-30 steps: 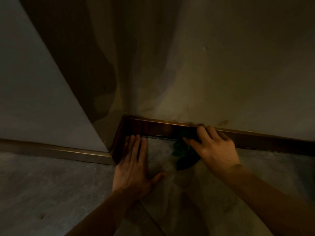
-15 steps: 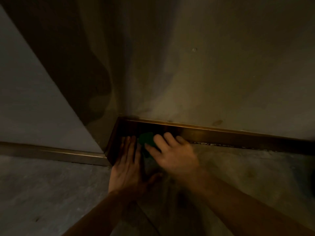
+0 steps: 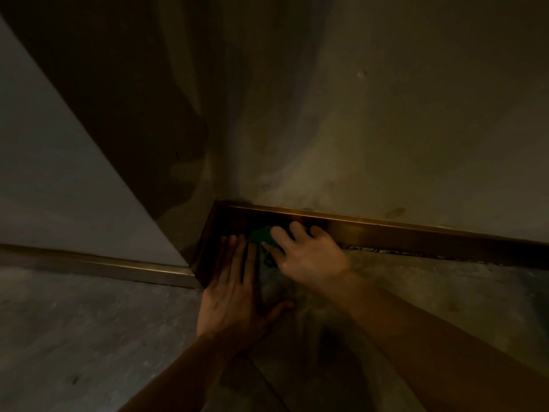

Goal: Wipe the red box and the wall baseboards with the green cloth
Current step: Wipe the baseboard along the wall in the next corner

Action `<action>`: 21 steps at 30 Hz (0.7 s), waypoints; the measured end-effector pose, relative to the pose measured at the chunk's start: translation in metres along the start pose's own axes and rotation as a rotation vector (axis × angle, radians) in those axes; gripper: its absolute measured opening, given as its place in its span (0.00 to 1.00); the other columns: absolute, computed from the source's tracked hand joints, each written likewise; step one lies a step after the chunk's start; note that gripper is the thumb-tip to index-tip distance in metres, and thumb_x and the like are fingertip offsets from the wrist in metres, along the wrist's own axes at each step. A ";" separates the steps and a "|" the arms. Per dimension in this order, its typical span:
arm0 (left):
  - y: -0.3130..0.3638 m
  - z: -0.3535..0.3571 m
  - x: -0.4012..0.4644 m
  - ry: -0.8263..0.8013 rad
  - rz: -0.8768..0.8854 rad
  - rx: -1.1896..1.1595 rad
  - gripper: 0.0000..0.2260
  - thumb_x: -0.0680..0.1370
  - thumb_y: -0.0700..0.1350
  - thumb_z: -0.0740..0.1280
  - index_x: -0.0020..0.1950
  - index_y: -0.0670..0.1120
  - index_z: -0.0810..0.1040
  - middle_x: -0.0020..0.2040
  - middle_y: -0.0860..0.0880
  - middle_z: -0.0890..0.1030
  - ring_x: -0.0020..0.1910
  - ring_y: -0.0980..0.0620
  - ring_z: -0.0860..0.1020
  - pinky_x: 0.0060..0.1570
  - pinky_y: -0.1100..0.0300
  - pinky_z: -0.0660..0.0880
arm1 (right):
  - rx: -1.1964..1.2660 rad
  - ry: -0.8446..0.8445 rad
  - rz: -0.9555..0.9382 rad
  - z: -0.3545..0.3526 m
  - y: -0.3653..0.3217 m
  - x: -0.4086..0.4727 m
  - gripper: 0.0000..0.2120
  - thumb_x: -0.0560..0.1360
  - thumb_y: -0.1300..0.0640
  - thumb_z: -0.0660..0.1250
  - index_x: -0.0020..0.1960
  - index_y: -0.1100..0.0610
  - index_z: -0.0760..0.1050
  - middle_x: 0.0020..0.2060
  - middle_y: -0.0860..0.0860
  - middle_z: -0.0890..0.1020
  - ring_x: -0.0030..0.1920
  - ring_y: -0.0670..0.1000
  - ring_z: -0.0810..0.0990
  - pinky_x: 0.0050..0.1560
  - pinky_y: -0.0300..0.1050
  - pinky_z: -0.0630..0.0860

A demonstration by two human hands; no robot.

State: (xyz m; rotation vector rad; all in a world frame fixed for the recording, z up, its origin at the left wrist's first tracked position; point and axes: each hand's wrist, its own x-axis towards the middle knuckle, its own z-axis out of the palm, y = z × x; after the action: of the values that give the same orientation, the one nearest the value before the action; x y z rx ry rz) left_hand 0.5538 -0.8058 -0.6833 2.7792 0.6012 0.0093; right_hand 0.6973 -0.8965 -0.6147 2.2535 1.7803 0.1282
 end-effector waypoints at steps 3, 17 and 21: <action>-0.002 0.000 0.000 0.007 0.010 -0.012 0.53 0.70 0.80 0.50 0.80 0.43 0.45 0.81 0.42 0.46 0.79 0.47 0.38 0.76 0.48 0.43 | -0.128 0.042 -0.055 0.001 0.012 -0.014 0.14 0.76 0.57 0.68 0.61 0.53 0.79 0.58 0.57 0.77 0.48 0.62 0.78 0.37 0.52 0.78; -0.001 0.001 0.000 0.016 -0.004 -0.037 0.52 0.69 0.80 0.49 0.80 0.46 0.42 0.82 0.44 0.46 0.79 0.49 0.36 0.76 0.49 0.43 | -0.176 0.107 0.054 -0.014 0.064 -0.073 0.18 0.75 0.61 0.58 0.54 0.52 0.84 0.50 0.58 0.83 0.44 0.62 0.82 0.29 0.49 0.77; -0.001 0.000 0.000 0.014 -0.007 -0.061 0.52 0.69 0.81 0.48 0.80 0.47 0.40 0.82 0.46 0.42 0.78 0.50 0.34 0.78 0.50 0.41 | -0.176 0.130 0.065 -0.014 0.077 -0.085 0.15 0.73 0.60 0.64 0.57 0.52 0.83 0.52 0.59 0.81 0.48 0.63 0.81 0.33 0.52 0.77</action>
State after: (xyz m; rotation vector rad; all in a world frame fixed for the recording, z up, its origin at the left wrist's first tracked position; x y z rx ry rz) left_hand 0.5532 -0.8055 -0.6839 2.7199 0.6046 0.0454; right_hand 0.7462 -0.9931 -0.5734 2.2216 1.6846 0.4352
